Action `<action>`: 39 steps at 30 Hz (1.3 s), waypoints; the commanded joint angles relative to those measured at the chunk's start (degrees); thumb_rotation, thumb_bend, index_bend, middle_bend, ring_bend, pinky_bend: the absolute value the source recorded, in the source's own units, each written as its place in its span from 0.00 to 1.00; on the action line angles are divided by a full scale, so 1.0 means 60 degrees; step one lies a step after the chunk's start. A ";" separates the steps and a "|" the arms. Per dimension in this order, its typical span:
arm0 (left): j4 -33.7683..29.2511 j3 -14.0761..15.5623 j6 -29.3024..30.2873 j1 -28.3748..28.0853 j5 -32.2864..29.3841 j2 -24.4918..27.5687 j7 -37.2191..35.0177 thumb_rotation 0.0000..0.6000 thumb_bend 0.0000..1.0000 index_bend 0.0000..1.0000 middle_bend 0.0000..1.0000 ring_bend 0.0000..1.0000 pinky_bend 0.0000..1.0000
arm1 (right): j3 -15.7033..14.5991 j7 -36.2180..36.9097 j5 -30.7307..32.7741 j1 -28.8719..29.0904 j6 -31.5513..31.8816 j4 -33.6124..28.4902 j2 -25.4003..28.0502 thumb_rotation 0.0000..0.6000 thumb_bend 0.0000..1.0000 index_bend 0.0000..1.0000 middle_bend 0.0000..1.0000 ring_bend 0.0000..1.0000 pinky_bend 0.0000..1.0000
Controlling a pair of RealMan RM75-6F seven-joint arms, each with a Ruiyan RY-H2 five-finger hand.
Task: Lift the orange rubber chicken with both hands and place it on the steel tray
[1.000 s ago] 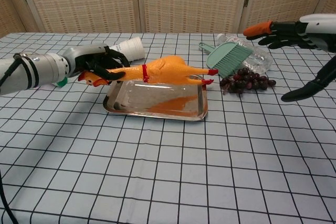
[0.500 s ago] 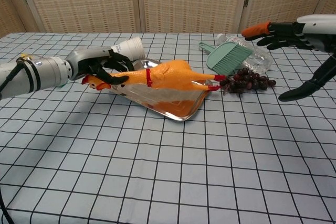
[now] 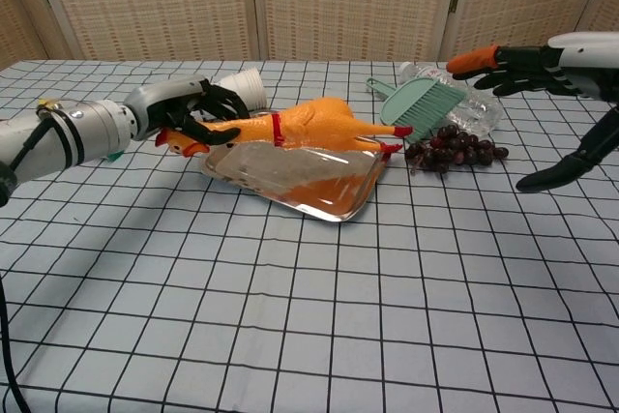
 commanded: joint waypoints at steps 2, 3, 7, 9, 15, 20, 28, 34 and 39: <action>0.0103 -0.0035 -0.0024 -0.0035 -0.0049 -0.0047 0.0190 1.00 0.40 0.00 0.00 0.00 0.10 | 0.0005 0.0084 -0.0015 -0.0011 0.0017 0.0037 0.0022 1.00 0.04 0.00 0.00 0.00 0.00; 0.0124 -0.0031 -0.0006 -0.0039 -0.0045 -0.0055 0.0235 1.00 0.39 0.00 0.00 0.00 0.10 | 0.0011 0.0115 -0.0026 -0.0013 0.0028 0.0041 0.0037 1.00 0.04 0.00 0.00 0.00 0.00; -0.0004 0.0076 -0.0109 -0.0086 0.0040 0.0057 0.0105 1.00 0.37 0.00 0.00 0.00 0.04 | 0.0008 0.0162 -0.0079 -0.0025 0.0061 0.0042 0.0077 1.00 0.04 0.00 0.00 0.00 0.00; -0.0144 0.0168 -0.0136 -0.0130 0.0151 0.0183 -0.0108 1.00 0.35 0.00 0.00 0.00 0.02 | -0.0001 0.0182 -0.0096 -0.0028 0.0060 0.0030 0.0099 1.00 0.04 0.00 0.00 0.00 0.00; -0.0289 0.0322 -0.0055 -0.0182 0.0330 0.0381 -0.0346 1.00 0.32 0.00 0.00 0.00 0.00 | 0.0002 0.0252 -0.0117 -0.0059 0.0113 0.0013 0.0144 1.00 0.04 0.00 0.00 0.00 0.00; -0.0338 0.0323 -0.0024 -0.0163 0.0284 0.0414 -0.0334 1.00 0.33 0.00 0.00 0.00 0.00 | -0.0018 0.0349 -0.0181 -0.0073 0.0131 -0.0033 0.0209 1.00 0.04 0.00 0.00 0.00 0.00; -0.1096 0.0179 0.1271 0.0165 0.0414 0.0868 0.0566 1.00 0.32 0.00 0.00 0.00 0.00 | 0.0009 -0.0064 -0.0264 -0.0246 0.0527 -0.0134 0.0315 1.00 0.04 0.00 0.00 0.00 0.00; -0.3584 0.0288 0.3198 0.1280 0.0572 0.2489 0.3409 1.00 0.33 0.00 0.00 0.00 0.00 | -0.0163 -0.1556 -0.0641 -0.0988 0.1814 -0.0546 0.0583 1.00 0.04 0.00 0.00 0.00 0.00; -0.6779 0.1294 0.4692 0.3235 0.0475 0.4693 0.6059 1.00 0.34 0.00 0.00 0.00 0.00 | -0.0680 -0.3887 -0.0671 -0.2050 0.2885 -0.0962 0.0962 1.00 0.04 0.00 0.00 0.00 0.00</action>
